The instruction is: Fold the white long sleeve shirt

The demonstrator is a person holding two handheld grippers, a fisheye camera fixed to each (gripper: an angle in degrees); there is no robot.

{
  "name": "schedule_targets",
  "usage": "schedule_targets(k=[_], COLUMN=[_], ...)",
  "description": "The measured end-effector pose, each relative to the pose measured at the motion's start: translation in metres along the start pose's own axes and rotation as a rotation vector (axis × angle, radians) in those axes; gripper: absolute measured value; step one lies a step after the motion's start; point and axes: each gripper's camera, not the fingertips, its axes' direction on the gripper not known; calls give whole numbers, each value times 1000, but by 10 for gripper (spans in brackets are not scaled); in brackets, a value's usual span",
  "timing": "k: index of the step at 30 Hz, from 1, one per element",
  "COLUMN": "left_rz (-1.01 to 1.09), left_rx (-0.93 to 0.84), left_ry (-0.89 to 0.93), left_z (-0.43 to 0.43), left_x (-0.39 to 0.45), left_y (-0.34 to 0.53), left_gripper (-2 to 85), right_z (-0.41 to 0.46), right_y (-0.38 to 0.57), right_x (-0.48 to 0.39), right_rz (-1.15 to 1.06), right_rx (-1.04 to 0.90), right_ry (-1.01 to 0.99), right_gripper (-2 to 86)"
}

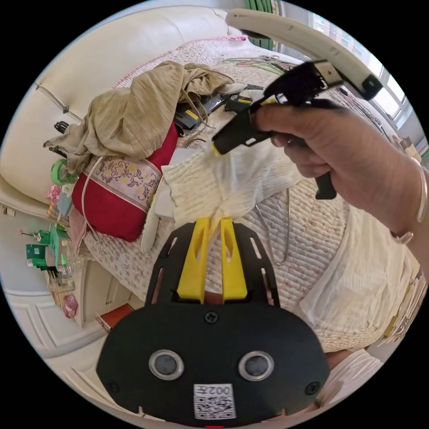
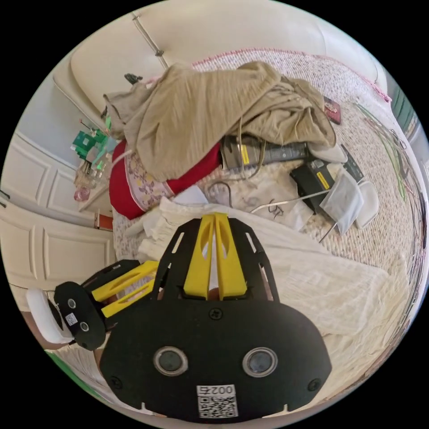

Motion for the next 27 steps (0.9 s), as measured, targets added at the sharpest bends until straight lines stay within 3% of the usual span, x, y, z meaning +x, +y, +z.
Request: schedule_targets(k=[4,12,19,22,27], left_rz=[-1,-155,-283,-396,-554], left_rx=[14,25,38,21,20], left_ry=[10,138,195,279,393], left_z=[-8,-19,-31,-25,-5], left_x=[-18,-69,-112,-135,-164], left_y=[-8,-6,4,9,14], left_gripper=[27,35,53,55,43], right_z=[-15,-8,23,42,41], right_y=[-10,11,21,26,36], right_x=[-3,-32,-92,-105,-103], right_rz=[28,-89,-334,-377,-357], right_rx=[98,36,-31,-64,-34], right_ry=[-53,-76,89,186,161], right_gripper=[-9,8,120,108,44])
